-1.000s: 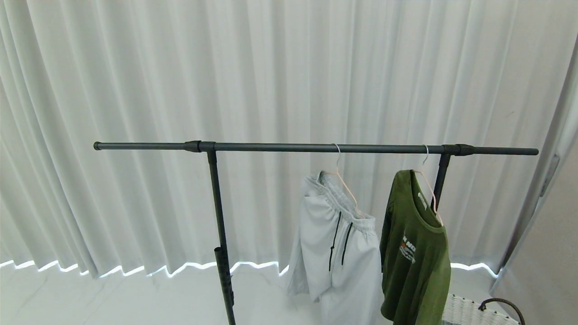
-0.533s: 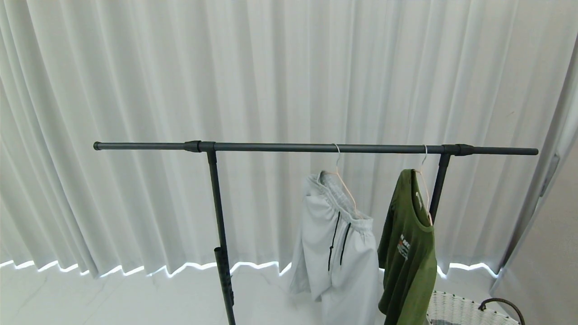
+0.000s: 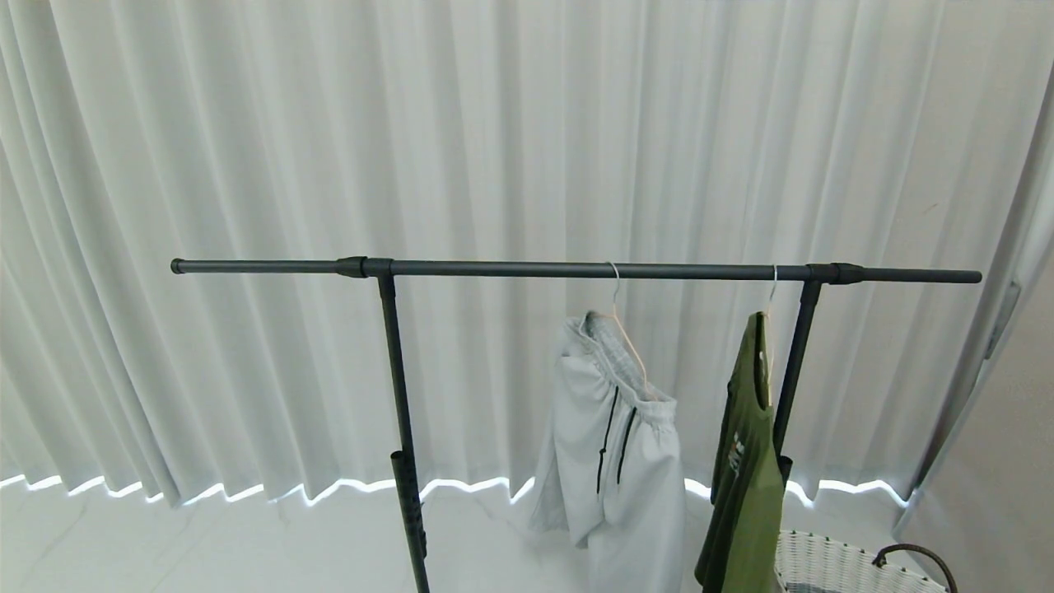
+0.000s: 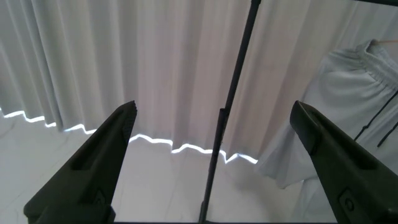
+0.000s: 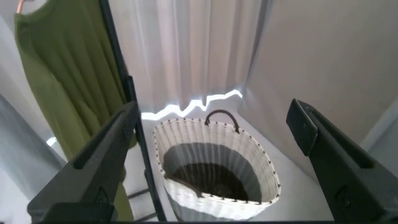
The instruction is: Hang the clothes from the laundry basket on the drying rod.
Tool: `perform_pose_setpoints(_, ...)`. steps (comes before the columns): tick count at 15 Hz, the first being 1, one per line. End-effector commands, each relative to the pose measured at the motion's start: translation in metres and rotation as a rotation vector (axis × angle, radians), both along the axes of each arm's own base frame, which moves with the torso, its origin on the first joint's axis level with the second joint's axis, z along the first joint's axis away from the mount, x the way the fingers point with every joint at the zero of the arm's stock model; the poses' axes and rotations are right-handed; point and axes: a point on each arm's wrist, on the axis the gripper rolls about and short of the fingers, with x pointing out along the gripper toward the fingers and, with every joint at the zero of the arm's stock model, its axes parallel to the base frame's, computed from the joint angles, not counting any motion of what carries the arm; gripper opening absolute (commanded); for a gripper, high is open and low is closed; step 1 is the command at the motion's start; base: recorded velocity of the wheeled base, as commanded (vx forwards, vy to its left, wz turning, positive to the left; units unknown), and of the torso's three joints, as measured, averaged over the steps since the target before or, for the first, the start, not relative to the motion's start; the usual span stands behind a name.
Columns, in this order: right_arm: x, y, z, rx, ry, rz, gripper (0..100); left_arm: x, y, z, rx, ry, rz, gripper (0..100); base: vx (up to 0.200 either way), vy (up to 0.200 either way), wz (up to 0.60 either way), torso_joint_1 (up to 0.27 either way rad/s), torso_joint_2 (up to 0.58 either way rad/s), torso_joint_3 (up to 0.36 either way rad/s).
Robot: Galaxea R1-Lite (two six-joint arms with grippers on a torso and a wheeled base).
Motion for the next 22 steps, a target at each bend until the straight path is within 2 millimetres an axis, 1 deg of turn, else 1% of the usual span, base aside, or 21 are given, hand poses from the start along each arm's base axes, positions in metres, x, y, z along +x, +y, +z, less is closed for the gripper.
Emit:
perform_pose_setpoints(1, 0.001, 0.0005, -0.0028, 0.033, -0.017, 0.025, 100, -0.0002, 0.0, -0.0002, 0.0, -0.002, 0.0, 100, 0.0, 0.0, 0.0, 0.0, 0.0, 0.0)
perform_pose_setpoints(12, 0.0013, 0.0019, -0.0044, 0.035, 0.001, 0.093, 100, -0.0002, 0.0, -0.0002, 0.0, -0.002, 0.0, 100, 0.0, 0.0, 0.0, 0.0, 0.0, 0.0)
perform_pose_setpoints(22, 0.0011, 0.0018, -0.0047, 0.038, 0.001, 0.088, 100, -0.0002, 0.0, -0.0002, 0.0, -0.002, 0.0, 100, 0.0, 0.0, 0.0, 0.0, 0.0, 0.0)
